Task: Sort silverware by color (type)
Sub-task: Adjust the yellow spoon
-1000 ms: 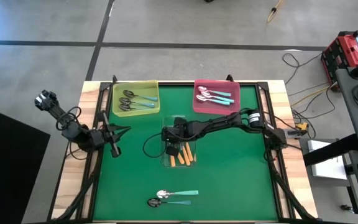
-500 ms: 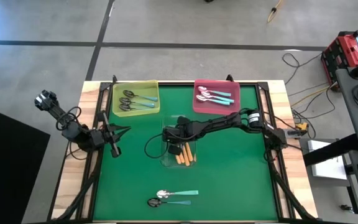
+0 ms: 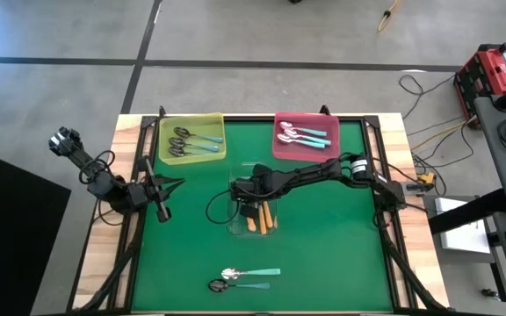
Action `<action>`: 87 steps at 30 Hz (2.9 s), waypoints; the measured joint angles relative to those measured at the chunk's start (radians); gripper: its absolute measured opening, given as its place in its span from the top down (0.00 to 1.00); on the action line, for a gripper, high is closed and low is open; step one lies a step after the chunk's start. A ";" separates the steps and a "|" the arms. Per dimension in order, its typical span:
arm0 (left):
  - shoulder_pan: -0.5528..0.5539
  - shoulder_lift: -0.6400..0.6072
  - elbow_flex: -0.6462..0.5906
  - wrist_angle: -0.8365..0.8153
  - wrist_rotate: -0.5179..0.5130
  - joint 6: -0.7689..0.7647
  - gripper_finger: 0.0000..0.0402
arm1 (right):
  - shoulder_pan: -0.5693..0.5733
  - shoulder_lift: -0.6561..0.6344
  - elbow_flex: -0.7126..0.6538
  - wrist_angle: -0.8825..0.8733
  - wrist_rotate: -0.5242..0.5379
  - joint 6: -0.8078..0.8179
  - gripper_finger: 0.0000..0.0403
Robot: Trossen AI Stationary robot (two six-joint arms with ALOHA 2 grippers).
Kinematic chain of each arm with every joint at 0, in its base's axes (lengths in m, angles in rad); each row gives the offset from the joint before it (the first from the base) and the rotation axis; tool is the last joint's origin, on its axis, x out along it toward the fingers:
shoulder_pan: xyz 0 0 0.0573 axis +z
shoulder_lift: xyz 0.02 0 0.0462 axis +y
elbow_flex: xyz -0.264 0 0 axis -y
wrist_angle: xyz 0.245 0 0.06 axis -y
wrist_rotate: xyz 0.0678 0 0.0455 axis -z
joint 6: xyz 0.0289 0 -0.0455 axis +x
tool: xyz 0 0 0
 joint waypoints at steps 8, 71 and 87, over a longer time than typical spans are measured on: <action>0.000 0.000 0.000 0.000 0.000 0.003 1.00 | 0.009 -0.031 0.000 -0.004 -0.003 0.007 0.98; 0.000 0.000 -0.001 -0.001 0.000 0.003 1.00 | 0.017 -0.029 -0.014 0.060 -0.264 0.103 0.98; 0.000 0.000 -0.001 -0.001 -0.009 0.003 1.00 | 0.017 -0.028 -0.014 0.177 -0.292 0.078 0.98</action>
